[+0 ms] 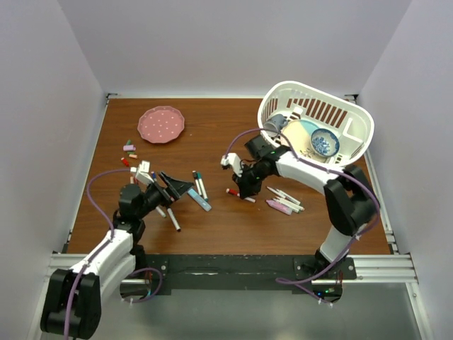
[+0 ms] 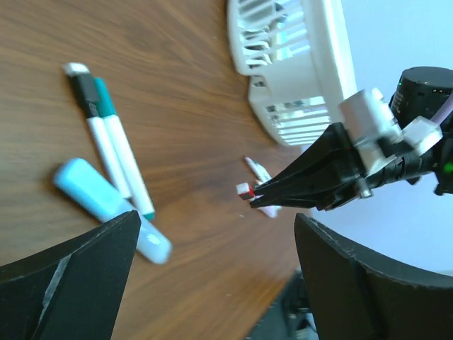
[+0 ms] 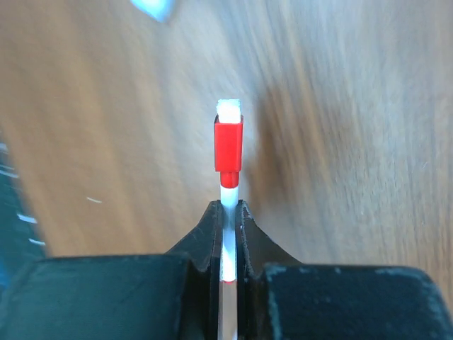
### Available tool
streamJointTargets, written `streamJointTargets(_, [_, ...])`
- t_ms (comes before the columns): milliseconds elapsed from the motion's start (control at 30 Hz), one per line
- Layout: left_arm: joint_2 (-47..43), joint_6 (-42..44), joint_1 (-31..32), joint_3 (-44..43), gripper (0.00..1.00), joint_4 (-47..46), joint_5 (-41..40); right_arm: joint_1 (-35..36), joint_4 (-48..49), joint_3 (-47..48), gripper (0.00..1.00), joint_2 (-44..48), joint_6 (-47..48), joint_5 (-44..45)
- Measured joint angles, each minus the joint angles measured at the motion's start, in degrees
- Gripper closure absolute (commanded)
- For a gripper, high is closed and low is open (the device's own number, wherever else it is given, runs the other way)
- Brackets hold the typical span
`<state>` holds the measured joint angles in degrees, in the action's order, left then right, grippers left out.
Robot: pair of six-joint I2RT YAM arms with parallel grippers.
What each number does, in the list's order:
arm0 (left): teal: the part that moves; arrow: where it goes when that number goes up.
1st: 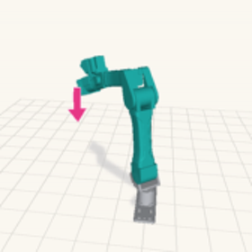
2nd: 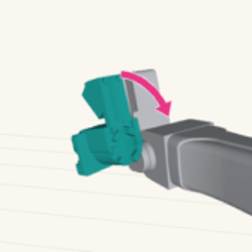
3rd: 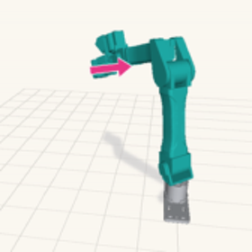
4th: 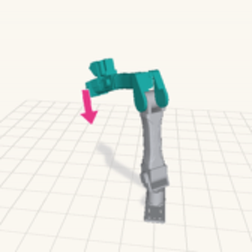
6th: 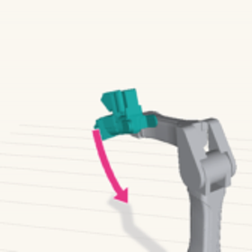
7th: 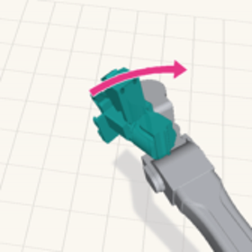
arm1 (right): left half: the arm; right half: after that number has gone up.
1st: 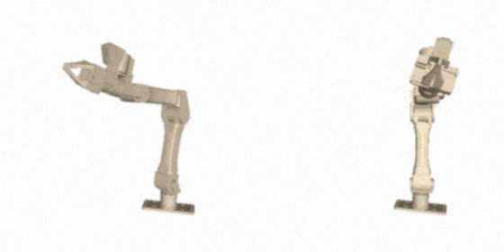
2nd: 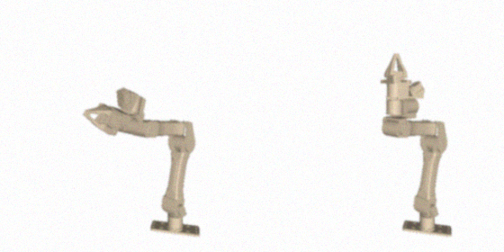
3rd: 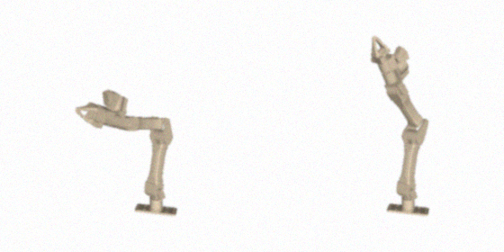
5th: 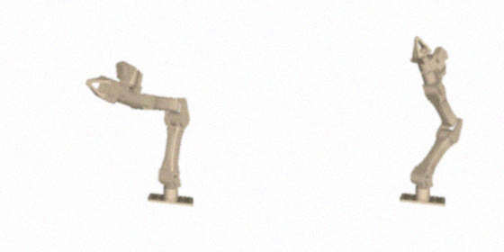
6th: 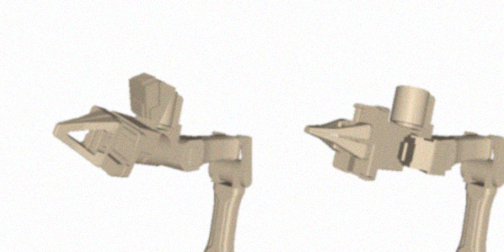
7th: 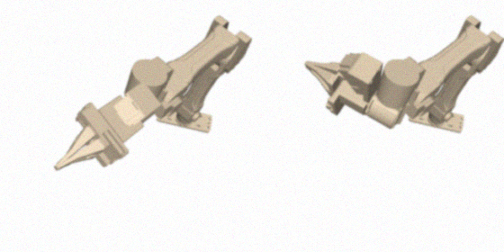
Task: Open the pen caps
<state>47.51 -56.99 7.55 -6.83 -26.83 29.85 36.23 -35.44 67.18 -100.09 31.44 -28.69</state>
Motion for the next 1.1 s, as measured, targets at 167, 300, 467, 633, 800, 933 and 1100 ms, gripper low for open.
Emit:
streamJointTargets(167, [2.60,-8.79,8.26,0.90,0.03,-10.25,-6.82,-2.97,5.49,-5.38,1.00,7.30,-8.02,-10.21])
streamJointTargets(300, [7.89,-11.67,16.48,-2.49,0.05,-12.44,-14.29,-3.58,10.78,-6.95,1.00,8.48,-13.88,-13.92])
streamJointTargets(467, [17.64,-14.25,24.57,-11.04,0.15,-11.21,-22.43,-4.17,16.17,-10.19,1.00,10.91,-18.62,-14.16])
streamJointTargets(633, [23.96,-15.65,29.97,-15.85,0.25,-9.79,-28.13,-4.48,19.67,-12.39,1.00,13.20,-21.33,-13.79])
streamJointTargets(800, [28.89,-16.22,33.97,-21.22,0.42,-4.90,-32.15,-4.48,22.60,-12.57,1.00,14.38,-23.71,-12.81])
streamJointTargets(933, [32.13,-16.37,36.59,-24.90,0.63,-2.56,-34.27,-4.48,24.50,-13.29,1.00,14.56,-25.33,-11.47])
streamJointTargets(1100, [34.47,-15.43,38.27,-27.30,0.92,-0.07,-36.50,-4.61,24.98,-14.32,1.00,15.85,-26.05,-9.75])
